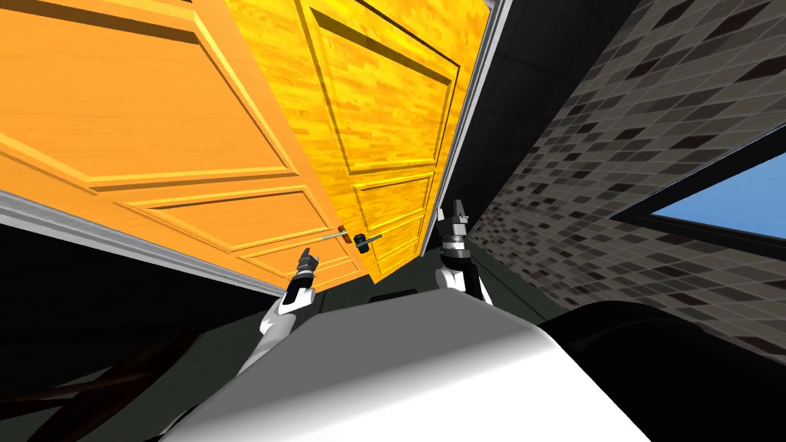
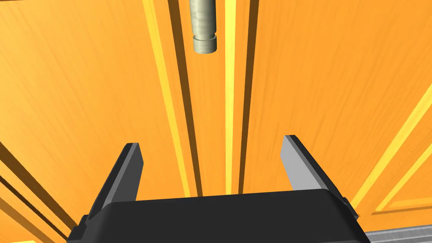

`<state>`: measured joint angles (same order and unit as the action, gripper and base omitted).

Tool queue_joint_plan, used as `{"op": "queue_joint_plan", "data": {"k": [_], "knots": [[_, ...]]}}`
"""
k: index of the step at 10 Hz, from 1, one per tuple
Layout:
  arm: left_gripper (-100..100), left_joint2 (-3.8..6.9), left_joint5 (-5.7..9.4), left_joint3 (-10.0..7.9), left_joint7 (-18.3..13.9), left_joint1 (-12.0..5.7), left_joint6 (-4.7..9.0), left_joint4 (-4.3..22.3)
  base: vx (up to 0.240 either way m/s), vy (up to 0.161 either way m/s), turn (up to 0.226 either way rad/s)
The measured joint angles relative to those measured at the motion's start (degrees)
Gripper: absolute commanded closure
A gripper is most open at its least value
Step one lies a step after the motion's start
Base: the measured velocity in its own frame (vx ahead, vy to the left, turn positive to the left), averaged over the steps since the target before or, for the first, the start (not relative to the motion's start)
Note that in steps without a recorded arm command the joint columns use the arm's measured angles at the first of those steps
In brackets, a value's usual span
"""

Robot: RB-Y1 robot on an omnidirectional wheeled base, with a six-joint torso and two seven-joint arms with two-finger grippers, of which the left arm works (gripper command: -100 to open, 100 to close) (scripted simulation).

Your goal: Pull the door open

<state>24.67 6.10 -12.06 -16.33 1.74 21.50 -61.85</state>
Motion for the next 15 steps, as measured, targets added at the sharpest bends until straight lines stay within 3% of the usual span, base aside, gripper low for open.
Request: {"op": "queue_joint_plan", "data": {"k": [2,6,7,13,15], "knots": [[-100,0.6,0.19,-0.34,-0.5,-0.07,0.81,1.14,0.202,-0.001,-0.11],[-100,-0.16,0.26,0.71,-1.11,-1.54,1.16,1.1,0.167,-0.058,-0.091],[100,-0.21,0.26,0.79,-1.15,-1.68,1.3,1.19,-0.009,0.007,0.033],[100,-0.37,0.23,0.96,-1.13,-1.58,1.13,1.1,-0.027,0.012,-0.008],[100,0.4,0.2,1.35,-1.65,-1.15,1.56,0.95,-0.179,0.054,-0.039]]}}
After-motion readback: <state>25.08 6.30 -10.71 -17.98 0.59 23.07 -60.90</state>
